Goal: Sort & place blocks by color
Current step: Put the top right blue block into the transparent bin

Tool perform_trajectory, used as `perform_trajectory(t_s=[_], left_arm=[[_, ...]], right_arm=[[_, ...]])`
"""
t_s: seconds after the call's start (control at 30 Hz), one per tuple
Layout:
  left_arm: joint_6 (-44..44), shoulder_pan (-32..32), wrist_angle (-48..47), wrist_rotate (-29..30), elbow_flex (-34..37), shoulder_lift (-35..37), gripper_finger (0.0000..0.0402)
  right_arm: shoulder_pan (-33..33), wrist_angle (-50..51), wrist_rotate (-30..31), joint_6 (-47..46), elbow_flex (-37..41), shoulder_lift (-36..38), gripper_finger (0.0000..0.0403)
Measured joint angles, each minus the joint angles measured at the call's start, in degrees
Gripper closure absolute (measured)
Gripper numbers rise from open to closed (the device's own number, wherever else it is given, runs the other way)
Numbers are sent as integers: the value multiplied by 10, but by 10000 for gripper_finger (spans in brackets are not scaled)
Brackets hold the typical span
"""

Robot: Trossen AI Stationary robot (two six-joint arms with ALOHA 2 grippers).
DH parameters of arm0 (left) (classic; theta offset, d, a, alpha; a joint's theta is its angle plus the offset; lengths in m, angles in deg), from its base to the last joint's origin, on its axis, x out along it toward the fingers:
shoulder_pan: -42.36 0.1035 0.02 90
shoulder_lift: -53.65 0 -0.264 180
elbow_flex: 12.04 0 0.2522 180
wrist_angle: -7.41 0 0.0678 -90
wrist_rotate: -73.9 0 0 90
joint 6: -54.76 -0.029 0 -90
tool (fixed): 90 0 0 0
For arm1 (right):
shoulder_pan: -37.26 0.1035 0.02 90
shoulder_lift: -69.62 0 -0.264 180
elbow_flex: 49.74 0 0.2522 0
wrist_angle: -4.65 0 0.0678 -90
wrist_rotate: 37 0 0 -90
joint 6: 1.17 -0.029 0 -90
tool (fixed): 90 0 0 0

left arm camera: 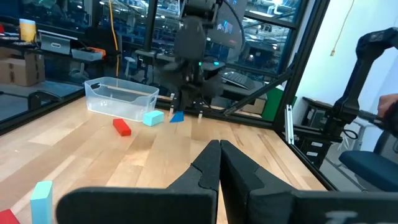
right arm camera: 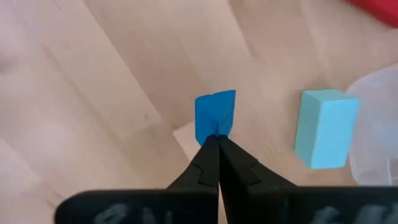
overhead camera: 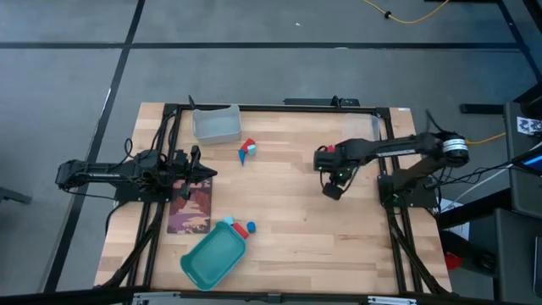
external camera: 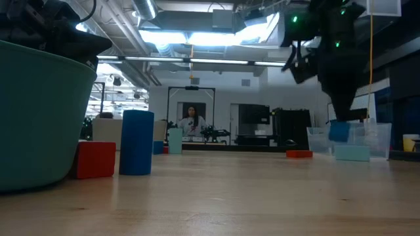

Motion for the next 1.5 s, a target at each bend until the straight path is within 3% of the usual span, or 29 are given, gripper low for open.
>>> perform_trajectory(t_s=[0.33,0.8,0.97,1.17,1.5], left_arm=[[0,0,0,0,0,0,401],[0,0,0,0,0,0,401],[0,0,0,0,0,0,401],[0,0,0,0,0,0,401],[0,0,0,0,0,0,401]], right_arm=[[-60,-45,16,-69,0,174,403],[-184,-51,219,-146,0,317,403],[-238,-14,225,-134,-1,306,403],[-329,91,219,-95,-1,227,403],[-427,10,105,46,-1,71,403]])
